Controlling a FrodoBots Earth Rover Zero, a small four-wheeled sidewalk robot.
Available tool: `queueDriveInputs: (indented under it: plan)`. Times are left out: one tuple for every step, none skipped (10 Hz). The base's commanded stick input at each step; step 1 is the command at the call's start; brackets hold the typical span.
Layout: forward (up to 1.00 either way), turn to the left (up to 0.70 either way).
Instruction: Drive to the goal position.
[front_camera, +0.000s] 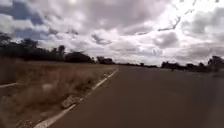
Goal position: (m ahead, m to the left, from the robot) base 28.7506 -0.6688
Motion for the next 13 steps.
queueDriveInputs:
  plan:
    - [0.70,0.00]
    - [0.70,0.00]
    - [0.70,0.00]
    - [0.70,0.00]
    - [0.70,-0.15]
    - [0.70,-0.29]
    - [0.70,-0.34]
    - [0.70,-0.35]
    - [0.70,-0.35]
    - [0.70,-0.35]
    - [0.70,0.00]
    - [0.70,0.00]
    - [0.70,0.00]
